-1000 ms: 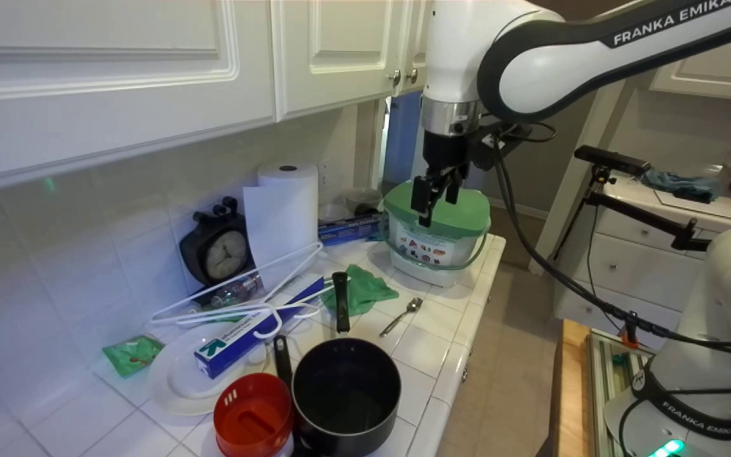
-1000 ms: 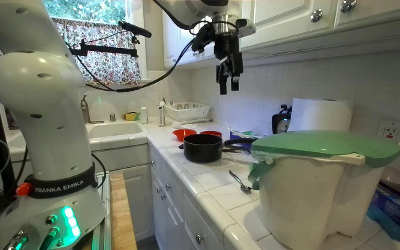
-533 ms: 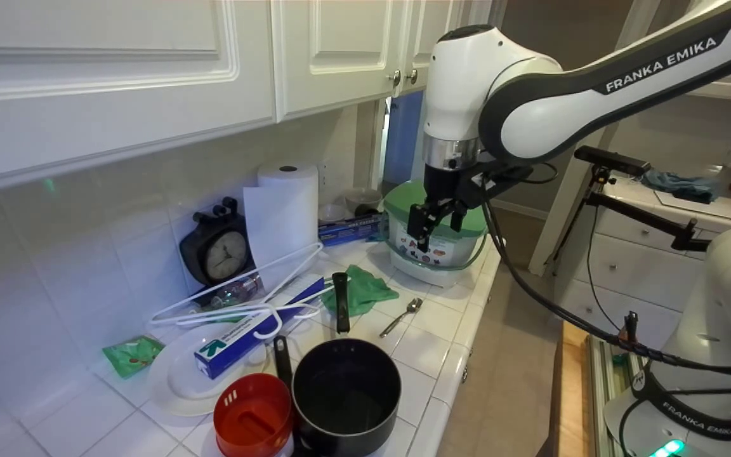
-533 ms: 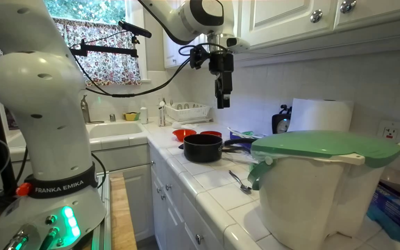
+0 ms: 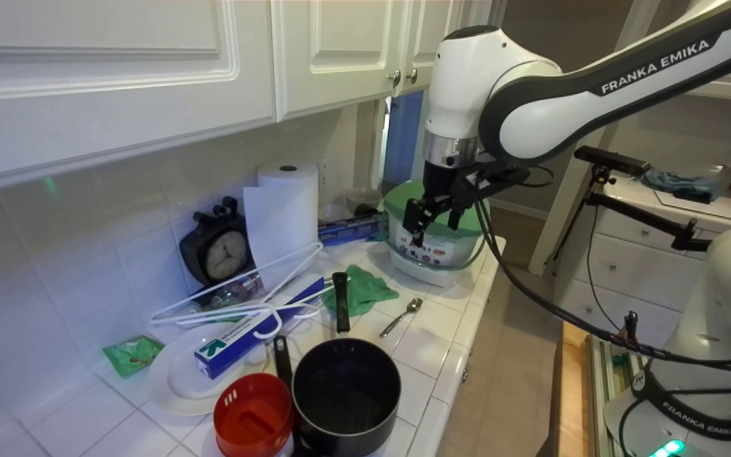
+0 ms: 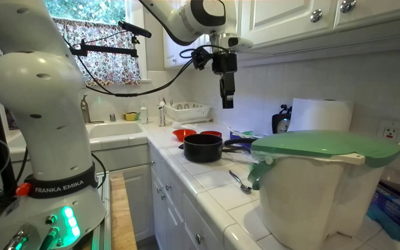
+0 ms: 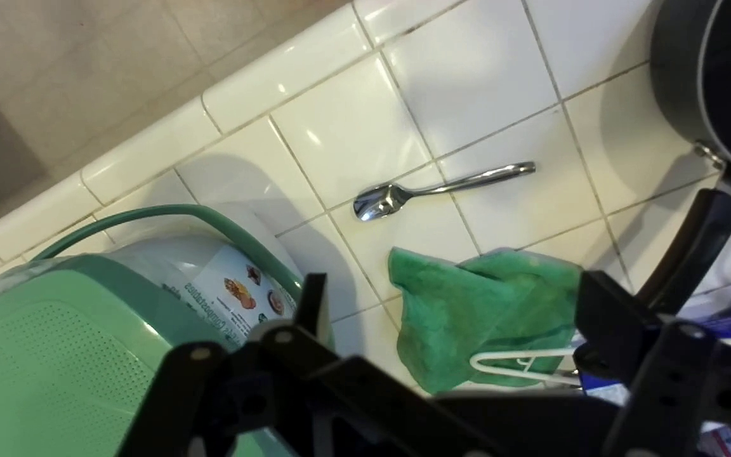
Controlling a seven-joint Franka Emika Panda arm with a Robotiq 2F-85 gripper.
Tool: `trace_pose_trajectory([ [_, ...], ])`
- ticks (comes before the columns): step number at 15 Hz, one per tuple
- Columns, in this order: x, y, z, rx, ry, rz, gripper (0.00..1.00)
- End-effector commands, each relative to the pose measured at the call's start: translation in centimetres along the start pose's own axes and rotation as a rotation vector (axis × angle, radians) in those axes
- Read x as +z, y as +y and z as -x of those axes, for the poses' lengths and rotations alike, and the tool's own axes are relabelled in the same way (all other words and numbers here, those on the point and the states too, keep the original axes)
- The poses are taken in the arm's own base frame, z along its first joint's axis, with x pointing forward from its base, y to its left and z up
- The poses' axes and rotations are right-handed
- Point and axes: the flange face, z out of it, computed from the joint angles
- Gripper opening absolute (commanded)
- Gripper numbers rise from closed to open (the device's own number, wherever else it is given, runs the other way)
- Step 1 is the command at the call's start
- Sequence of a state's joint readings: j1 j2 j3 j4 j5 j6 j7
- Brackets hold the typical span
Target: Use the silver spoon to open the lid on the bin.
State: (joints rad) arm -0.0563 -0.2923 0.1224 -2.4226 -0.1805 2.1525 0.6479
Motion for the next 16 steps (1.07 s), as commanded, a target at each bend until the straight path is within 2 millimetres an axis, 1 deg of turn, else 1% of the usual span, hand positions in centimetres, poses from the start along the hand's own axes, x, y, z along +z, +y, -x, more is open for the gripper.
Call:
trace_pose_trajectory([
  [1, 1.6, 1.6, -0.5, 0.118, 0.034, -0.07, 1.0],
  [3, 2.8, 2.2, -1.2, 0.162, 0.037, -0.107, 1.0],
  [6, 4.9, 2.6, -2.2, 0.216, 0.022, -0.174, 1.0],
  [11, 9.1, 1.8, -3.1, 0.274, -0.035, -0.218, 1.0],
  [12, 10.3, 1.6, -3.1, 0.283, -0.062, -0.218, 1.0],
  [16, 13.9, 1.3, -2.8, 0.31, -0.139, -0.207, 1.0],
])
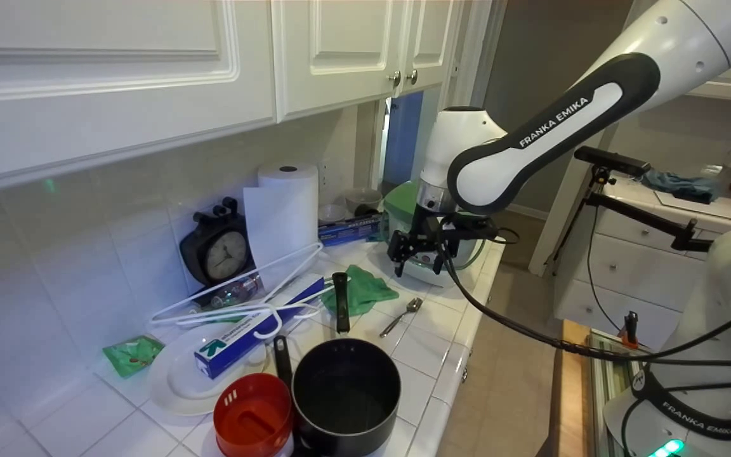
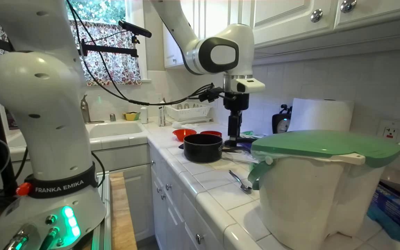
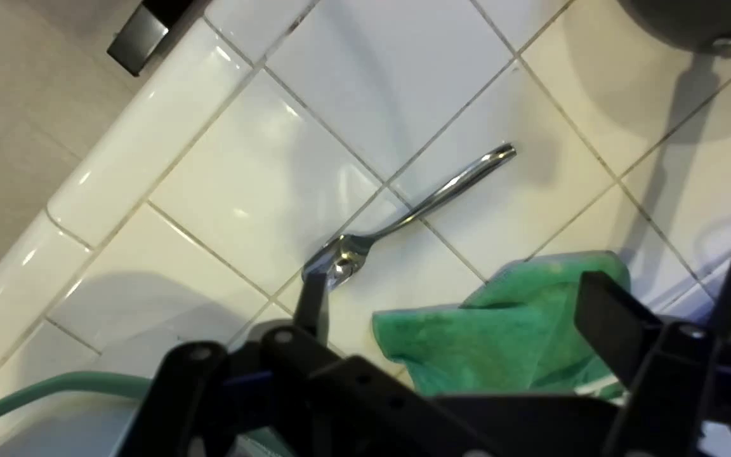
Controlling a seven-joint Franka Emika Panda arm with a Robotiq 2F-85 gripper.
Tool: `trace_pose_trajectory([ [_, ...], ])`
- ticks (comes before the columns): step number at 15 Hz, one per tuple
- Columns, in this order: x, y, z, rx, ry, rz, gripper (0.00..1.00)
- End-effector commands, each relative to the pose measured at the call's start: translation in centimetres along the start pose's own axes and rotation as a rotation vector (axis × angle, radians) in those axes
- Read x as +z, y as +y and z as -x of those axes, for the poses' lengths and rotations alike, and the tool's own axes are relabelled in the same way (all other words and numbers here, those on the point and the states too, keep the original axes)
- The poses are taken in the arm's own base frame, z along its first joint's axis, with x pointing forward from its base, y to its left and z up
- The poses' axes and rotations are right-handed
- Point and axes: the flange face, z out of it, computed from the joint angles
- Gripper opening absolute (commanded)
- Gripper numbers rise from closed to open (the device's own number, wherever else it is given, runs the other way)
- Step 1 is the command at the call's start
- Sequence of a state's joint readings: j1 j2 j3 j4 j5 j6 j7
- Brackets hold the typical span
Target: Use the silver spoon to open the lid on the bin.
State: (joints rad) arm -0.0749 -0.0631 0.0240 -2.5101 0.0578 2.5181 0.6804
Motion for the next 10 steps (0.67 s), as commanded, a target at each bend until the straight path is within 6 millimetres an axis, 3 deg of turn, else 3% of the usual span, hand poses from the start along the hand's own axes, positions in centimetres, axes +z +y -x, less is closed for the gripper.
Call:
trace_pose_trajectory([
  [1, 3.0, 0.0, -0.4, 0.012, -0.057, 0.002, 1.0],
  [2, 3.7, -0.4, 0.2, -0.073, -0.1, 0.002, 1.0],
  [3, 2.5, 0.3, 0.1, -0.015, -0.054, 0.019, 1.0],
  [10, 3.9, 0.9, -1.2, 0.089, -0.023, 0.016, 1.0],
])
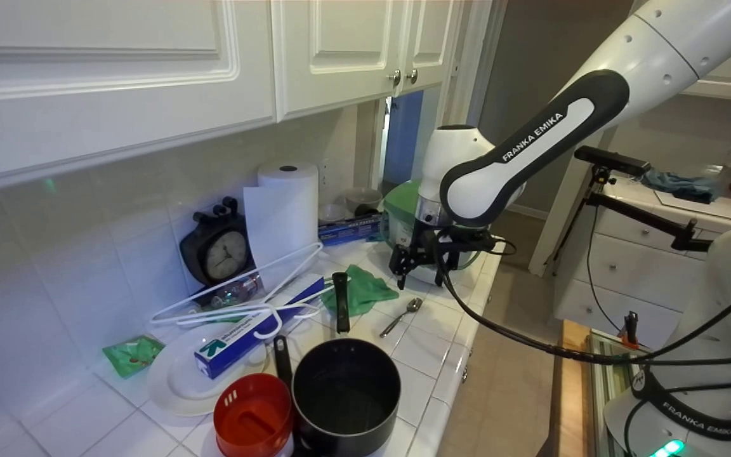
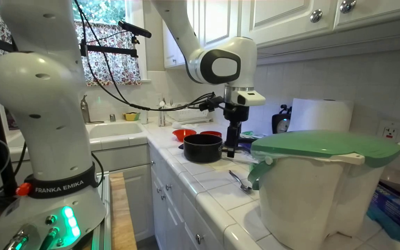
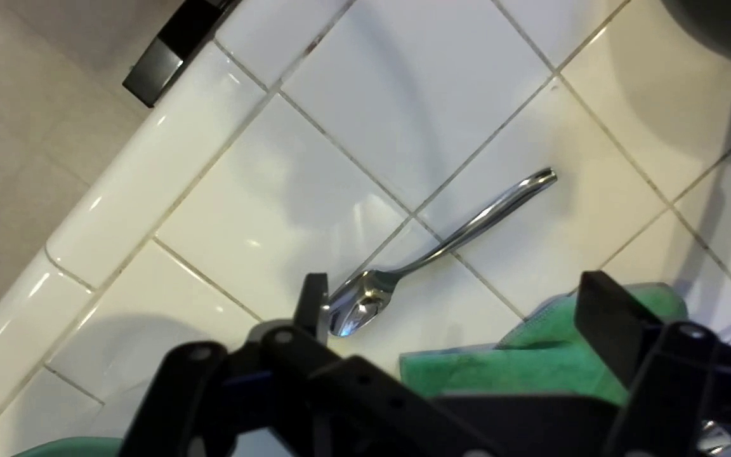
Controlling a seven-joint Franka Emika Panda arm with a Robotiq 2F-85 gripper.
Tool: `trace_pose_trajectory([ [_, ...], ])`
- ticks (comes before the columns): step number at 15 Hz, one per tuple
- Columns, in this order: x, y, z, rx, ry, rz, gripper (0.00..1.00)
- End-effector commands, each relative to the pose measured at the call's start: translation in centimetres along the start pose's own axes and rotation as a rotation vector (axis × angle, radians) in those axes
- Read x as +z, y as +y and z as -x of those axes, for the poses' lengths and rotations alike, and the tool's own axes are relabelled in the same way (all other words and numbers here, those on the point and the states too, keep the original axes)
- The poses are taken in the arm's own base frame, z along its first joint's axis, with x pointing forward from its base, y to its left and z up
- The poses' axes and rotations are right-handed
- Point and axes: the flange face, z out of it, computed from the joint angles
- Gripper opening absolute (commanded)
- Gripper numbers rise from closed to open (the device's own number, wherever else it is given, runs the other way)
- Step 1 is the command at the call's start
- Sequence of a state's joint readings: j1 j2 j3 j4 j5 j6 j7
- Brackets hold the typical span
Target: Use the silver spoon to open the lid on the bin.
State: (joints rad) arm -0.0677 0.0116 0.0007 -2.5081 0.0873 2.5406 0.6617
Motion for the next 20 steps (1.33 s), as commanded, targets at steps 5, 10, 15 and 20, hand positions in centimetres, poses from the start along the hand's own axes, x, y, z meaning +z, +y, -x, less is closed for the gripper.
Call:
trace_pose_trajectory([
  [5, 2.5, 0.4, -2.0, 0.165, 0.048, -0.015, 1.0],
  [10, 5.1, 0.5, -2.2, 0.239, 0.013, 0.012, 1.0],
  [15, 6.9, 0.7, -2.4, 0.293, -0.005, 0.036, 1.0],
  [20, 8.3, 0.5, -3.1, 0.316, -0.003, 0.042, 1.0],
])
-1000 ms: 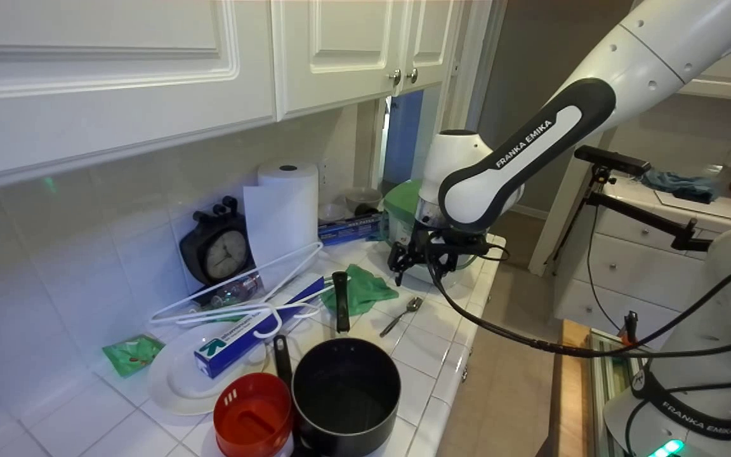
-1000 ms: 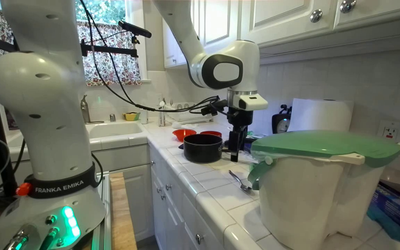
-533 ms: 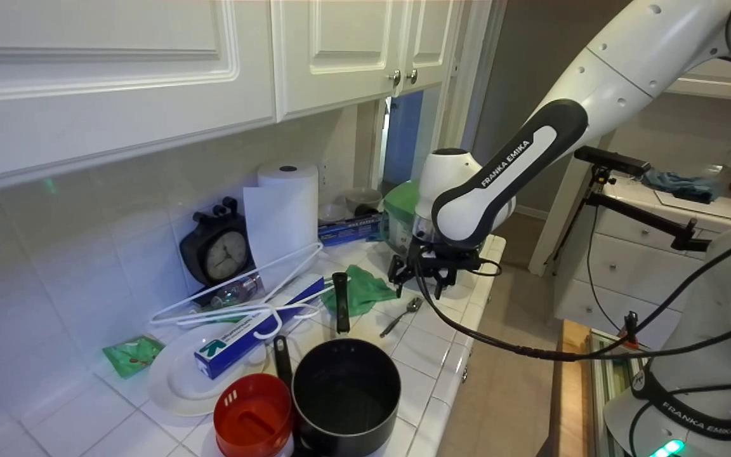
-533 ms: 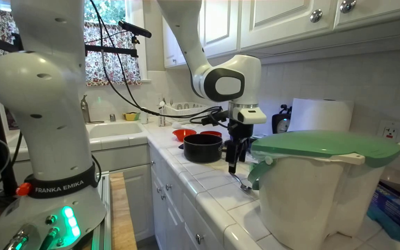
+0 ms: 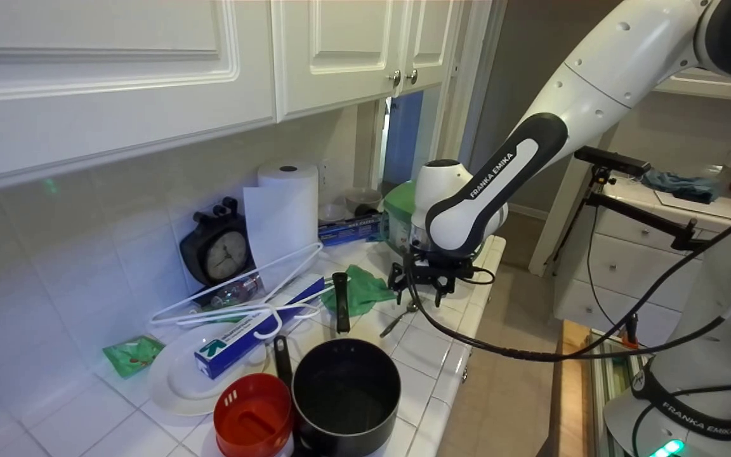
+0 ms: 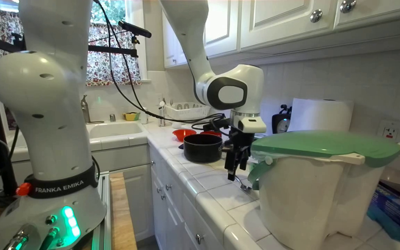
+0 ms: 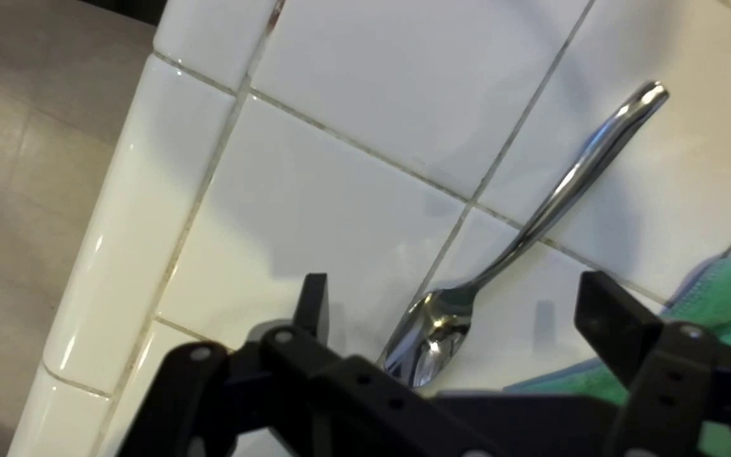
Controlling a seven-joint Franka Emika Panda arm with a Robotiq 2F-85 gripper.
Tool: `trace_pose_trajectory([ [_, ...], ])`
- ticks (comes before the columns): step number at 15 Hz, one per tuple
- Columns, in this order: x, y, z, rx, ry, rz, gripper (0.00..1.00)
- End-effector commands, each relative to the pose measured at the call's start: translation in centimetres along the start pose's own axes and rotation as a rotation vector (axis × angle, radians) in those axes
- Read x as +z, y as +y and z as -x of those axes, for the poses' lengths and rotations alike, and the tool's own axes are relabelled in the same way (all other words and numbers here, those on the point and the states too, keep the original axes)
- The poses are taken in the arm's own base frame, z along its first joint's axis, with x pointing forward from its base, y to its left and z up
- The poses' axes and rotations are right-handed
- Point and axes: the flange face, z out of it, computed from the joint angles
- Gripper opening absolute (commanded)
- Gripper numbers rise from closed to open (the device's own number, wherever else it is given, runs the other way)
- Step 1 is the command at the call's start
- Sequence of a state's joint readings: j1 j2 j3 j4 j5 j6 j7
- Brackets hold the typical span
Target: Use the silver spoon to open the lid on the bin.
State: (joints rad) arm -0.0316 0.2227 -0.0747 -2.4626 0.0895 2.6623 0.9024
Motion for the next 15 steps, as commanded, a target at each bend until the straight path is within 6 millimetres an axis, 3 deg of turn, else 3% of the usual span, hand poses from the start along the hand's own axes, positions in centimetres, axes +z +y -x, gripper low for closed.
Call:
trace_pose_trajectory([
  [1, 1.4, -1.1, -0.6, 0.026, -0.001, -0.004, 1.0],
  [10, 3.4, -2.9, -1.4, 0.014, -0.012, 0.015, 0.96],
  [12, 3.5, -3.1, -1.5, 0.014, -0.011, 0.015, 0.84],
  [13, 3.6, -3.2, -1.5, 0.013, -0.009, 0.016, 0.69],
  [15, 3.7, -3.3, -1.6, 0.013, -0.007, 0.017, 0.51],
])
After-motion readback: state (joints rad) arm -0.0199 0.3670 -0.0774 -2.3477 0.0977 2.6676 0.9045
